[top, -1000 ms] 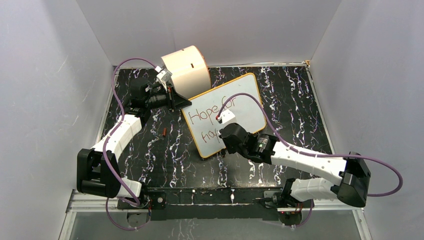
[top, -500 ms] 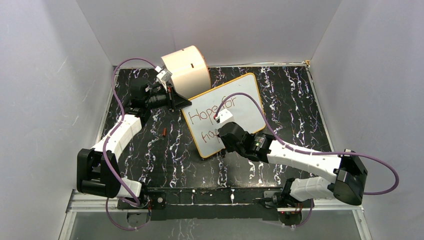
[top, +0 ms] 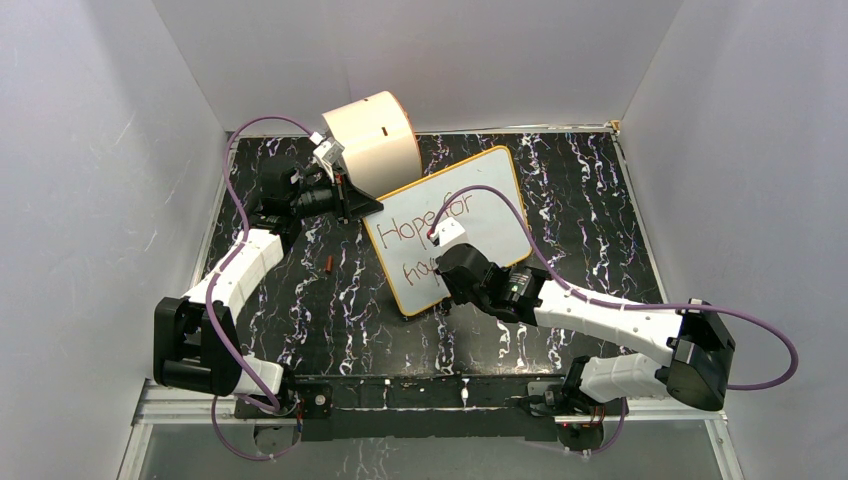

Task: Write a sentence on the whiteboard

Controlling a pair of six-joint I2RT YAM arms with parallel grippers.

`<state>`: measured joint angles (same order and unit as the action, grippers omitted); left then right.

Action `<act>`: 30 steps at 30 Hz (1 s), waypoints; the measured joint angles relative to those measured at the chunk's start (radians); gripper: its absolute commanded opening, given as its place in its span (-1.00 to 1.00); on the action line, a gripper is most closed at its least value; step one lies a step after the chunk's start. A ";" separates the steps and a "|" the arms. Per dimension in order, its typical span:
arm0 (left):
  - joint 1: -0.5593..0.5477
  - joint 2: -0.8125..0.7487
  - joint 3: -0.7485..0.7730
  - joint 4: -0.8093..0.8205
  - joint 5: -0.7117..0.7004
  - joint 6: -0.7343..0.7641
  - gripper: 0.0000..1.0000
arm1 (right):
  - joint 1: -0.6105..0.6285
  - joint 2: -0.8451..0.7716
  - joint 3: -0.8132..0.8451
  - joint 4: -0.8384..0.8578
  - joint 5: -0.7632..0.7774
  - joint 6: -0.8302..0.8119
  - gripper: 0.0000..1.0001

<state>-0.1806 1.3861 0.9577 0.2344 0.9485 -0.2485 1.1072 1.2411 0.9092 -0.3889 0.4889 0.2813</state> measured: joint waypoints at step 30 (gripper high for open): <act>0.000 0.000 0.000 -0.003 0.000 0.003 -1.00 | -0.029 -0.002 0.014 0.003 -0.019 0.018 -1.00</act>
<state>-0.1806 1.3861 0.9577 0.2314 0.9485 -0.2459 1.0779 1.2392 0.9230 -0.3862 0.4702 0.2996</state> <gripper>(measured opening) 0.053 0.197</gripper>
